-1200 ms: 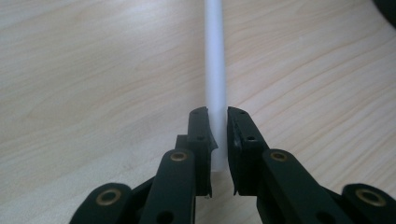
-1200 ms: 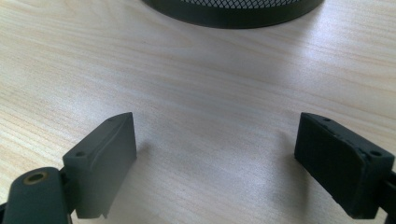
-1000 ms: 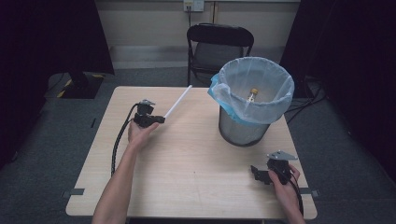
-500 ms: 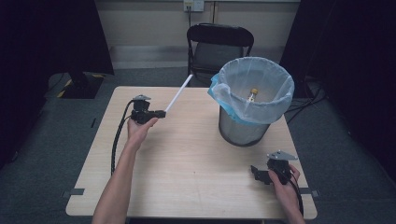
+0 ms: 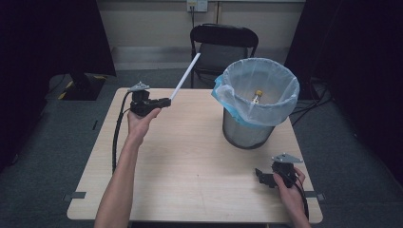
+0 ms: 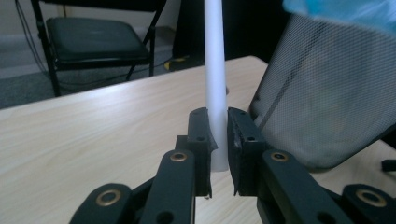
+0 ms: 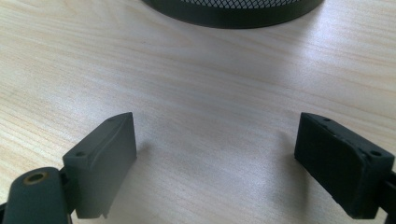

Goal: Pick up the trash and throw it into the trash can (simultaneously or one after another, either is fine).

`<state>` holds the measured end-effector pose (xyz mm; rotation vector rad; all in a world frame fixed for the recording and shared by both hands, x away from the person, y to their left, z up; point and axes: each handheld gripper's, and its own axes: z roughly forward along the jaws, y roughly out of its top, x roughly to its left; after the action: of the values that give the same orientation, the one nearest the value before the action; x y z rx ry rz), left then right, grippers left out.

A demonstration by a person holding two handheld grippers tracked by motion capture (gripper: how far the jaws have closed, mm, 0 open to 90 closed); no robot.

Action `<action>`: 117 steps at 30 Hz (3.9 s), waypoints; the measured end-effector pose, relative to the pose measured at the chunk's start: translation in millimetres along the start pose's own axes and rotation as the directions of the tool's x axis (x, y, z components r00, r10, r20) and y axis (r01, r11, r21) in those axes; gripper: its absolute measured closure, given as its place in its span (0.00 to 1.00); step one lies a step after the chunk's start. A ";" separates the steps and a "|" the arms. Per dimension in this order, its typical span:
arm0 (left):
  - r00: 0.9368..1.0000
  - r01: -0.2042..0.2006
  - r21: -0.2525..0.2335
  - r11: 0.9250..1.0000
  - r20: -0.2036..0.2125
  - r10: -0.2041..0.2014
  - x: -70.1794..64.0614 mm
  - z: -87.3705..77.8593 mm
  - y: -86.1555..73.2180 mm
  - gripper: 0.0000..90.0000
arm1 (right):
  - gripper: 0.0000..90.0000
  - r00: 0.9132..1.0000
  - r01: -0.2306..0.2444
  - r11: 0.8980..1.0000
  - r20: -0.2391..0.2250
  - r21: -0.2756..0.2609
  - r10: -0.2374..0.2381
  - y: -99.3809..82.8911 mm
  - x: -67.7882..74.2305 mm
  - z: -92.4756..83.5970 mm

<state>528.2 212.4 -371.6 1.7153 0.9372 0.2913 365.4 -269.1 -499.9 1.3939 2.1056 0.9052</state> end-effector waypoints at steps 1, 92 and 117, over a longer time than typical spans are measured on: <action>1.000 0.000 0.000 1.000 0.000 0.000 0.0 0.0 0.0 0.89 | 0.13 1.000 0.000 1.000 0.000 0.000 0.000 0.0 0.0 0.0; 0.895 -0.258 -0.139 0.956 0.339 0.291 -191.3 88.3 144.2 0.89 | 0.13 1.000 0.003 1.000 -0.003 -0.001 -0.003 0.0 -0.4 0.1; 0.926 -0.236 -0.082 0.968 0.284 0.249 -179.7 102.4 135.7 0.22 | 0.13 1.000 0.004 1.000 -0.004 -0.001 -0.004 0.0 -0.4 0.0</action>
<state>532.7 2.3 -241.2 1.7747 0.4983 0.2109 365.6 -269.4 -499.9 1.3874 2.1102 0.9082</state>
